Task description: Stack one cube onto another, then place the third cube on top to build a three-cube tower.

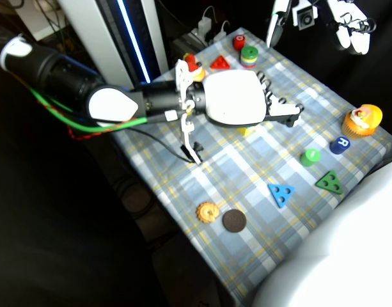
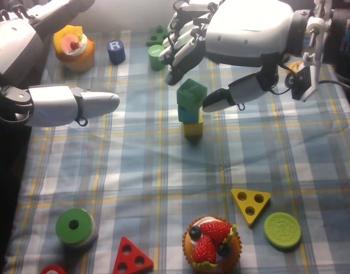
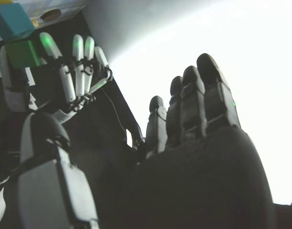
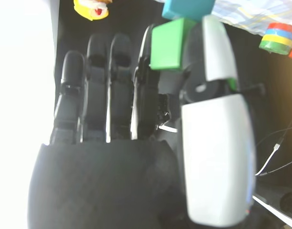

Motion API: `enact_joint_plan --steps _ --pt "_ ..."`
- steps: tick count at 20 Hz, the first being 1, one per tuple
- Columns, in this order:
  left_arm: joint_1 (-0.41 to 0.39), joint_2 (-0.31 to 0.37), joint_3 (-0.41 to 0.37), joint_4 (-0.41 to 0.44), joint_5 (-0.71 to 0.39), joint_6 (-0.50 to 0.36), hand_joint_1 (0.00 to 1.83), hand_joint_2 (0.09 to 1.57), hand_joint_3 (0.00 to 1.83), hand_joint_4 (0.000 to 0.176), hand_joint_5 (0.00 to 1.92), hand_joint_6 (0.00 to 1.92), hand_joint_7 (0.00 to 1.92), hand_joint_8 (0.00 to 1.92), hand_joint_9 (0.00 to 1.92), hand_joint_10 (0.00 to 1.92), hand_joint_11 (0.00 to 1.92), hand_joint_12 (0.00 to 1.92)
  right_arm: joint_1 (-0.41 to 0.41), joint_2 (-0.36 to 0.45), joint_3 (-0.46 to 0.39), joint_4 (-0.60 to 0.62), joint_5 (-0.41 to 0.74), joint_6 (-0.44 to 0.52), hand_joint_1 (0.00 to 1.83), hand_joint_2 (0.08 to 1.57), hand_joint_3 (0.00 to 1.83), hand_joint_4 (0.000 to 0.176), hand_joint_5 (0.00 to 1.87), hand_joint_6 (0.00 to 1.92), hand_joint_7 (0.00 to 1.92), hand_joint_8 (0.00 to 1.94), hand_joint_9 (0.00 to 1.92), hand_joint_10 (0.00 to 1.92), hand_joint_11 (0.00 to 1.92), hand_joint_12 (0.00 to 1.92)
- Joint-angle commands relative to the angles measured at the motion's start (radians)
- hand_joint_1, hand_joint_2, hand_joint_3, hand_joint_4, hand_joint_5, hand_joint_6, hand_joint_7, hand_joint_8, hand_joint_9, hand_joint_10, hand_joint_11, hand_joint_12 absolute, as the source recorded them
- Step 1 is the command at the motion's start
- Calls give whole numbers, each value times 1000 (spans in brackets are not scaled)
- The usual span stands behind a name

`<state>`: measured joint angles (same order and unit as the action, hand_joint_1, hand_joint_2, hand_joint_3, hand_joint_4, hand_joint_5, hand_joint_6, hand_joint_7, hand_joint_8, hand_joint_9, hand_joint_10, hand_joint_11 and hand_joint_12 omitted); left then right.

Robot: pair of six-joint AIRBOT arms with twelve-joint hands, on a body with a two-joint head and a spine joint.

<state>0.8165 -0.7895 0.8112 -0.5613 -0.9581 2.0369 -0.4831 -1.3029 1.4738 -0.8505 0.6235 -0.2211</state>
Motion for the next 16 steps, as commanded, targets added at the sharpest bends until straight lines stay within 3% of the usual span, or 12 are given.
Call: enact_joint_plan --steps 1,5,8,9,10,11,12,13,14,15,16 --pt "-13 -4 5 30 -116 -6 728 831 0 176 180 2 159 1 162 1 0 542 7 -3 4 46 77 3 1024 974 0 0 777 19 628 5 519 13 0 1006" --pt "-13 -4 5 30 -117 -6 711 836 1 176 172 2 151 3 149 2 0 513 6 -3 3 46 77 3 1022 963 0 0 773 3 638 4 551 17 0 1127" --pt "-12 -5 3 29 -121 -6 711 833 0 176 173 1 155 2 158 3 0 537 5 0 -11 52 78 3 1010 958 0 0 673 0 581 0 511 1 0 1082" --pt "-12 -4 1 27 -126 -6 688 834 0 176 156 0 143 0 148 0 0 533 6 0 -24 55 84 3 993 947 0 6 582 0 500 0 450 3 0 986" --pt "-11 -3 -3 27 -133 -6 668 834 0 176 157 1 145 2 152 2 0 534 6 5 -35 63 94 3 980 919 0 25 436 0 363 5 278 16 0 631" --pt "-8 -1 -9 29 -143 -6 683 818 0 176 162 3 141 0 143 0 0 532 6 31 -47 77 108 3 939 876 0 56 247 0 157 0 152 2 0 552" --pt "-6 3 -15 34 -155 -8 683 818 0 176 162 3 141 0 143 0 0 532 6 56 -56 100 134 3 939 876 0 56 247 0 157 0 152 2 0 552" --pt "-4 9 -20 47 -165 -37 658 816 0 176 157 0 138 0 137 0 0 529 6 92 -69 134 161 -1 920 877 0 47 144 0 67 10 54 12 0 327" --pt "2 16 -19 66 -177 -109 658 812 0 176 155 0 128 2 131 1 0 493 -3 128 -89 183 189 -26 891 884 2 37 44 5 13 1 10 2 0 132" --pt "10 23 -16 86 -194 -187 713 807 0 157 166 4 132 5 137 3 0 479 -14 167 -118 235 217 -64 897 881 2 49 22 3 0 0 0 0 0 4" --pt "25 33 -13 111 -222 -285 713 807 0 157 166 4 132 5 137 3 0 479 -36 211 -152 301 258 -109 897 881 2 49 22 3 0 0 0 0 0 4"
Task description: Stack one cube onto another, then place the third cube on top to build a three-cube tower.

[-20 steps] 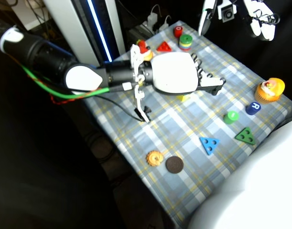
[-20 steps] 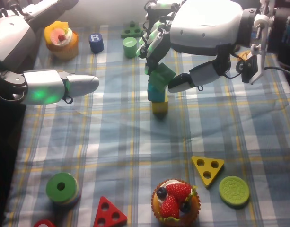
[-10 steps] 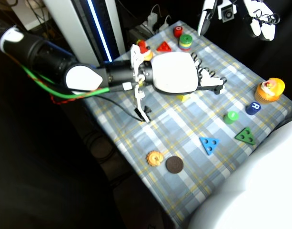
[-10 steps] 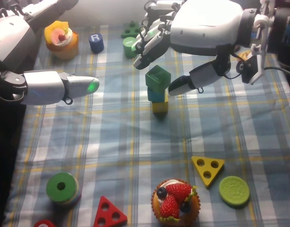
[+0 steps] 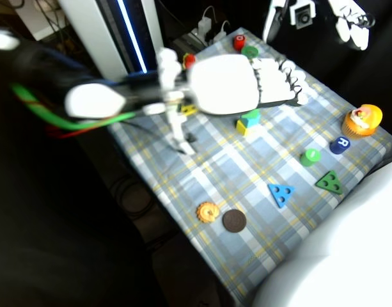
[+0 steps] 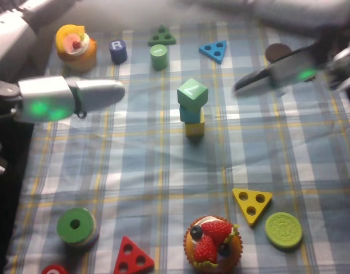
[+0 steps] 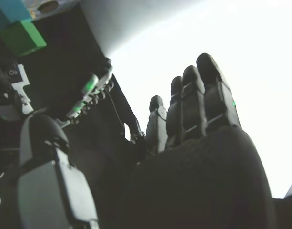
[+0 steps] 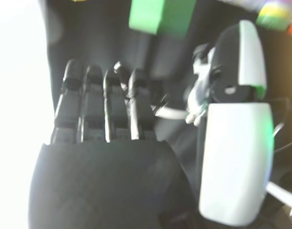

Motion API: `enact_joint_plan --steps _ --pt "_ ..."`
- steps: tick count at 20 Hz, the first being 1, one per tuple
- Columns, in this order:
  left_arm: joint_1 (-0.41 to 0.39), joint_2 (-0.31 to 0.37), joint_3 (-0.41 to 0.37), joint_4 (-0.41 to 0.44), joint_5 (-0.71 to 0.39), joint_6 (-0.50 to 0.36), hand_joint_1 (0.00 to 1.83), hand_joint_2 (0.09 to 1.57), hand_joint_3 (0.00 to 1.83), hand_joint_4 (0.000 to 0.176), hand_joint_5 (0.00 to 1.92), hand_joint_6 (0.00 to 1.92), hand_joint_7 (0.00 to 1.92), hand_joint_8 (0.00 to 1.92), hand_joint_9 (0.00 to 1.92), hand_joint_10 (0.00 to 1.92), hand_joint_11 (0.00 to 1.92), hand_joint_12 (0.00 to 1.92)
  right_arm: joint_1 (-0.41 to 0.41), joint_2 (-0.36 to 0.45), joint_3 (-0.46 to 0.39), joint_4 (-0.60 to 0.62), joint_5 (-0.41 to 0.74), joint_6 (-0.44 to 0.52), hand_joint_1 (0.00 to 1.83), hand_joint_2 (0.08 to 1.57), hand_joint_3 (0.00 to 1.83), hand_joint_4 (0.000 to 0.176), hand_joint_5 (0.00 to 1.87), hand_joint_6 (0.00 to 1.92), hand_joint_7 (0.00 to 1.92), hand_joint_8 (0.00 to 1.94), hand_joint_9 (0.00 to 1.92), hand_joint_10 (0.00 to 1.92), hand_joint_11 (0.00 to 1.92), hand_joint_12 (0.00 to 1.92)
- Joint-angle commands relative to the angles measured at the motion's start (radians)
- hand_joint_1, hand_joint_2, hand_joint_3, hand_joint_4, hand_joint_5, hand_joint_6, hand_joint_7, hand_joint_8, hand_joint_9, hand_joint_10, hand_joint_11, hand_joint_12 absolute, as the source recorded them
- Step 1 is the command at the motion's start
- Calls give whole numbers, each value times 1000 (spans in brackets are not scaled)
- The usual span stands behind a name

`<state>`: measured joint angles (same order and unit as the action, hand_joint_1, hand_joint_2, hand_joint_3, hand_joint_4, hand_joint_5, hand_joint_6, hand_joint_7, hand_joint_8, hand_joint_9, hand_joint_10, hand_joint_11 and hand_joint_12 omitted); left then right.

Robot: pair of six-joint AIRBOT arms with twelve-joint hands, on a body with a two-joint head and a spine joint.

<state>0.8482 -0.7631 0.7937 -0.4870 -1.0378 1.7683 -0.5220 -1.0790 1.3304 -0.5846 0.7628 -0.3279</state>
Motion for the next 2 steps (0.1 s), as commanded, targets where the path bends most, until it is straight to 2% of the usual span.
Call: enact_joint_plan --steps 1,2 --pt "3 13 5 53 -160 -67 752 804 0 137 181 6 146 6 134 1 0 403 -9 2 -18 66 144 -18 862 879 1 47 7 0 0 0 0 0 0 0" --pt "23 25 5 78 -191 -137 812 787 2 139 190 3 174 4 180 3 2 510 -40 30 -35 123 196 -43 837 880 2 55 7 1 0 0 0 0 0 0"
